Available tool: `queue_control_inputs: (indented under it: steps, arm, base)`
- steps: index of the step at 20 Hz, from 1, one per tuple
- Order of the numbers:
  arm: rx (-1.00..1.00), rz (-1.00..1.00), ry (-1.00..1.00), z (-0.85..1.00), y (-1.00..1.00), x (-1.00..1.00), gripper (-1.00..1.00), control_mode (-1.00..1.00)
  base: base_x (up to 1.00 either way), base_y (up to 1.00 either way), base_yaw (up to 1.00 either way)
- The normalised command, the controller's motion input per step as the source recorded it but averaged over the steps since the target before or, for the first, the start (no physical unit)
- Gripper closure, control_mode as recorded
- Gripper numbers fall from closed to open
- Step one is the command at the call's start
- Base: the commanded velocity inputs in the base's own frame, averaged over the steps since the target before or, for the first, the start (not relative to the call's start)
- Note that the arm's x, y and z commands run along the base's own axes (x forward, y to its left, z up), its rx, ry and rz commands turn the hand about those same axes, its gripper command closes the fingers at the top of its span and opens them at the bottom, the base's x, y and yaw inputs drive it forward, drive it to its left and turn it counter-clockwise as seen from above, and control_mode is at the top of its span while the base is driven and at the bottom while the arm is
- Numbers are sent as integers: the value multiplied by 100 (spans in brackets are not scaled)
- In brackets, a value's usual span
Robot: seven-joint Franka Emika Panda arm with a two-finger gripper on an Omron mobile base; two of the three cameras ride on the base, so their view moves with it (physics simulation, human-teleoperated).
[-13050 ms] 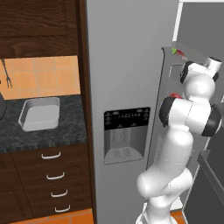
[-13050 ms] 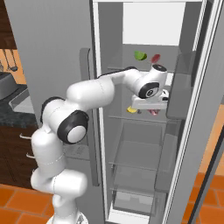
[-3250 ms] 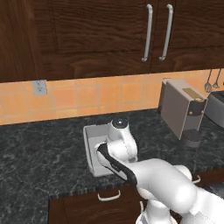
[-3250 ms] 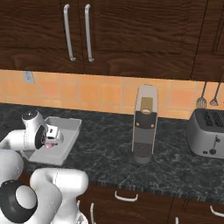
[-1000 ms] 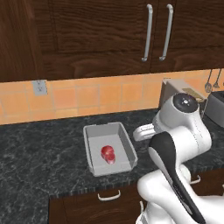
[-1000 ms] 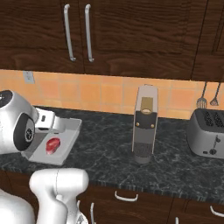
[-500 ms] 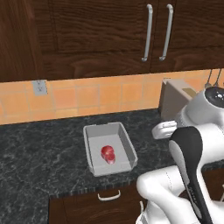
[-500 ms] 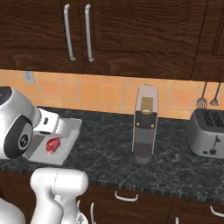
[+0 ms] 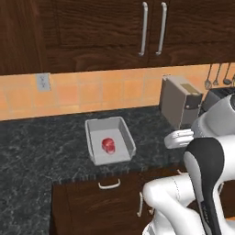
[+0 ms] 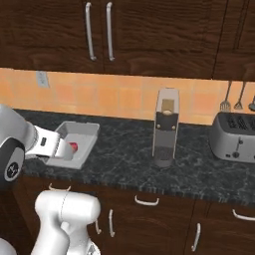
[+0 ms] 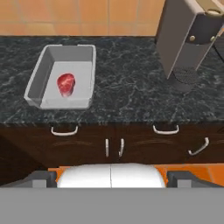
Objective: Place one lemon wedge and one steak in each tupperware on the nearby counter, to pack two identical lunches.
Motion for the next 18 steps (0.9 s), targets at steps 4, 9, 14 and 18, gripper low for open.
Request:
queue_control_inputs:
  steps: [4, 9, 14, 18]
  arm:
    - [0, 0, 0, 0, 0, 0, -100, 100]
    - [0, 0, 0, 0, 0, 0, -100, 100]
    - [0, 0, 0, 0, 0, 0, -100, 100]
    - [0, 0, 0, 0, 0, 0, -100, 100]
  base:
    - [-99, -78, -1]
    - [-77, -100, 0]
    - [-54, -100, 0]
    - [-56, -100, 0]
